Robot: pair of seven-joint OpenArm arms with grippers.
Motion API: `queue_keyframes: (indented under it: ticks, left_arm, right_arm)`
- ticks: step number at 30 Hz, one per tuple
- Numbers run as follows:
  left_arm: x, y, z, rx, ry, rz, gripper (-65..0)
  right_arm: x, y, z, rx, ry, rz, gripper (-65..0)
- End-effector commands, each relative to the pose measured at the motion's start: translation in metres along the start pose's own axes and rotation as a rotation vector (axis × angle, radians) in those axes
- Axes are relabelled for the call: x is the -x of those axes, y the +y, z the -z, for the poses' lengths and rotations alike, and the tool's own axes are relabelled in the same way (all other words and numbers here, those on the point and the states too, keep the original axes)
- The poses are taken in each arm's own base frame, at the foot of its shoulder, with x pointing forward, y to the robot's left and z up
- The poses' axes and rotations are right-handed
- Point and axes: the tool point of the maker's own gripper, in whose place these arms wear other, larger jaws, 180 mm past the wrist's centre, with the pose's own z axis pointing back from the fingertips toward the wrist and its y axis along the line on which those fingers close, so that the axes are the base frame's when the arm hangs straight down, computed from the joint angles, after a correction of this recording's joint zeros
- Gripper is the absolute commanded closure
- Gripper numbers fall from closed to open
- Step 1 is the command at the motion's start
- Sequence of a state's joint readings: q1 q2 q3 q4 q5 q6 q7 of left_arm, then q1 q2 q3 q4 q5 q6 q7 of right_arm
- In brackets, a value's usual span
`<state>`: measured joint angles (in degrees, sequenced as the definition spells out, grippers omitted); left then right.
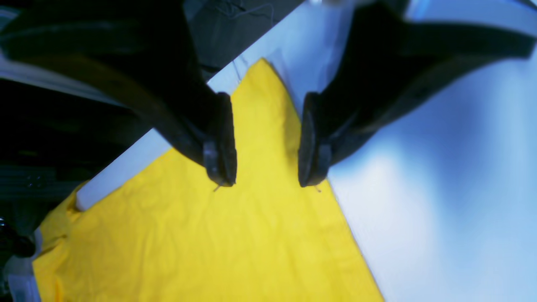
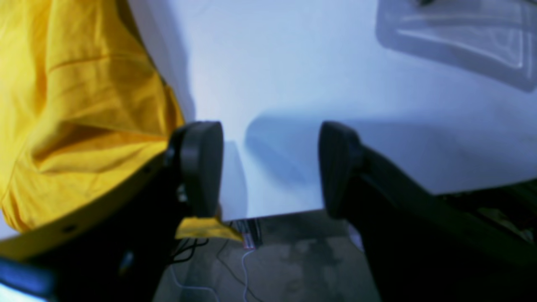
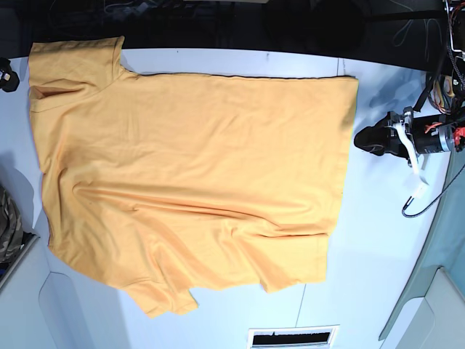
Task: Layout the t-shirt on the table in an organized manner, then fold the t-shirt properly
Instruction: 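Grasp the shirt's shoulder corners with both grippers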
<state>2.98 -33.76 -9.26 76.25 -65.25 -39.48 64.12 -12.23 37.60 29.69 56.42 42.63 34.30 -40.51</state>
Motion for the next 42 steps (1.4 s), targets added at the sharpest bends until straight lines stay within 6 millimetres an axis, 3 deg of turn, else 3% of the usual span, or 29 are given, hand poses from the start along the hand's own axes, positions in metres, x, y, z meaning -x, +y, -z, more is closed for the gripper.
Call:
queue_keyframes:
  ticks: [1,11,17,23,27,37,42]
  left_arm:
    - [-0.015,-0.002,-0.006,0.008,-0.041,0.025,-28.1]
    - [-0.012,-0.009,0.002,0.032,-0.040,0.012,-28.1]
    - [-0.008,-0.012,0.006,0.042,-0.031,0.006,-28.1]
    - [-0.008,-0.013,0.006,0.042,-0.031,0.005,-28.1]
    - [-0.009,-0.013,0.006,0.043,-0.032,0.005,-28.1]
    - [-0.003,-0.007,0.006,0.013,-0.004,0.017,-28.2]
    - [0.005,-0.003,0.004,-0.007,0.022,0.020,-28.2]
  right_arm:
    - [-0.004,-0.002,-0.004,0.010,0.008,-0.027,-36.7]
    - [0.056,0.027,0.020,-0.048,0.200,-0.125,-36.7]
    - [0.073,0.045,0.025,-0.087,0.215,-0.130,-36.7]
    - [0.090,0.073,0.016,-0.135,0.214,-0.210,-36.7]
    - [0.094,0.085,0.009,-0.161,0.206,-0.239,-36.7]
    - [0.104,0.100,0.015,-0.193,0.202,-0.209,-36.6]
    - [0.097,0.096,0.013,-0.184,0.185,-0.207,-36.7]
